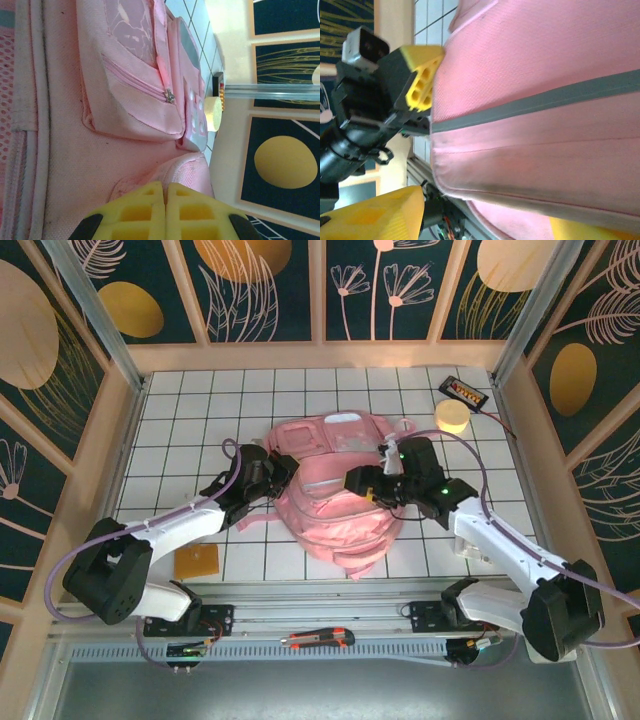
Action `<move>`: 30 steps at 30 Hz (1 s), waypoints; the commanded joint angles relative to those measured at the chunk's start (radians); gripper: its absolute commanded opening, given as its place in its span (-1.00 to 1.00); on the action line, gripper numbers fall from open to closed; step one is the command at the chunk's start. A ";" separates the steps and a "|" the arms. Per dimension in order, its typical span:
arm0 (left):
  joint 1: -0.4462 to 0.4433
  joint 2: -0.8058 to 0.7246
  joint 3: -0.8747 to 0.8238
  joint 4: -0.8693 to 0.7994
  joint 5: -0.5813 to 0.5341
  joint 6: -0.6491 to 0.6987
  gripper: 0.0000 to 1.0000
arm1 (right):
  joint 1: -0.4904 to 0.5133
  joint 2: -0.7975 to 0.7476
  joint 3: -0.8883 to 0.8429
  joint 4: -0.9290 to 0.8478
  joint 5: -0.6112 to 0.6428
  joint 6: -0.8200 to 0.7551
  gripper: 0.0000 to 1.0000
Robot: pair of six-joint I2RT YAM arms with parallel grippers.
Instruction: Pack the student bag
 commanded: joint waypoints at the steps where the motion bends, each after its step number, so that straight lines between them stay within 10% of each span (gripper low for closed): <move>1: 0.001 -0.024 0.011 0.065 0.061 0.038 -1.00 | -0.034 -0.009 -0.013 0.012 0.057 0.031 0.33; 8: 0.000 0.000 0.065 0.021 0.107 0.108 -1.00 | -0.047 0.057 0.041 0.143 0.119 0.096 0.18; 14: 0.012 0.038 0.194 -0.129 0.164 0.326 -1.00 | -0.024 0.080 0.072 0.207 0.160 0.141 -0.66; 16: 0.023 0.031 0.241 -0.220 0.168 0.432 -0.70 | -0.015 0.079 0.083 0.214 0.179 0.160 -1.00; 20: 0.033 -0.035 0.317 -0.402 0.130 0.660 0.00 | 0.022 0.084 0.129 0.208 0.250 0.199 -1.00; 30: -0.029 -0.143 0.321 -0.668 0.153 0.824 0.01 | 0.131 0.168 0.315 0.131 0.447 0.261 -1.00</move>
